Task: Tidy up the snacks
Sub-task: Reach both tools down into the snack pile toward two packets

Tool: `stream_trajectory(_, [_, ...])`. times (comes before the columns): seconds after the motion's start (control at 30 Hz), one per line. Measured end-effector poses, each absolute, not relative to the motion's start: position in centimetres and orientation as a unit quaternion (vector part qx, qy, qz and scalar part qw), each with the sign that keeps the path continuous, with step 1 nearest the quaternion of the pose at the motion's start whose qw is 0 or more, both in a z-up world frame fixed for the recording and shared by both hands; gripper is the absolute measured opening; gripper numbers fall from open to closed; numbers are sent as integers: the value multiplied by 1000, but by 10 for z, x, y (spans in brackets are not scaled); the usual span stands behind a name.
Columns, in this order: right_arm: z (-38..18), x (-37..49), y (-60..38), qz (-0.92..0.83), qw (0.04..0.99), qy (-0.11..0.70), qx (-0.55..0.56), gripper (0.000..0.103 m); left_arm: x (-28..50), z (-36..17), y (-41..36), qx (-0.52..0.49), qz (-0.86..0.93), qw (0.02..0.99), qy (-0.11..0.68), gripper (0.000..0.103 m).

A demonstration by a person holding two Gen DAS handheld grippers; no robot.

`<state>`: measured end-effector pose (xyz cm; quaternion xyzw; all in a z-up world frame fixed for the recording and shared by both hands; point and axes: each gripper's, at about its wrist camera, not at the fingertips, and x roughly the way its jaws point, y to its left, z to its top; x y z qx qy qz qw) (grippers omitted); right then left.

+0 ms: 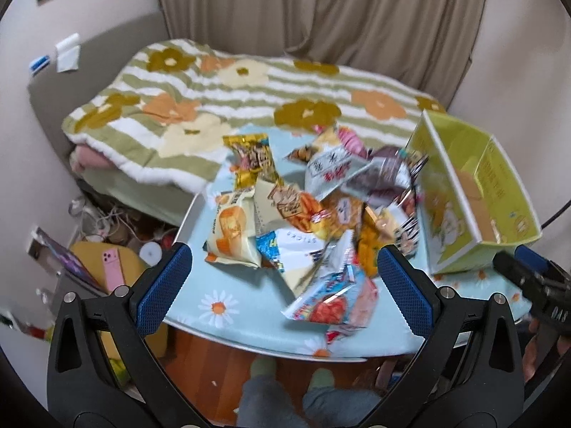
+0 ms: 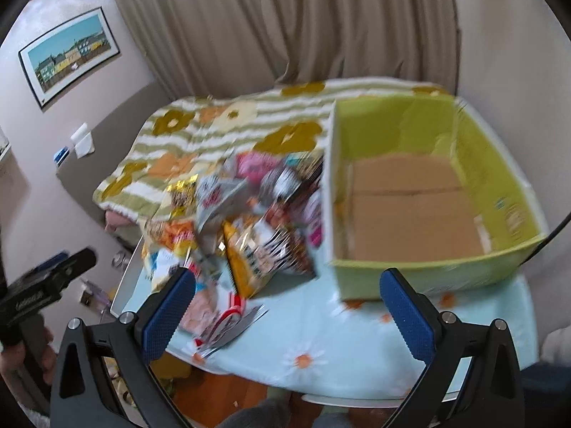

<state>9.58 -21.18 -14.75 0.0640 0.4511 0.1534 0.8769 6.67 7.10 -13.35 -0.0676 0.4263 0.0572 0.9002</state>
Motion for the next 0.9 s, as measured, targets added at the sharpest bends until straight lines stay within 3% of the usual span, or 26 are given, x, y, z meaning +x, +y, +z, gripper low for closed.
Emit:
stream_trajectory(0.4, [-212, 90, -138, 152, 854, 497, 22, 103, 144, -205, 94, -12, -46, 864, 502, 103])
stream_trajectory(0.9, [-257, 102, -85, 191, 840, 505, -56, 103, 178, -237, 65, 87, -108, 849, 510, 102])
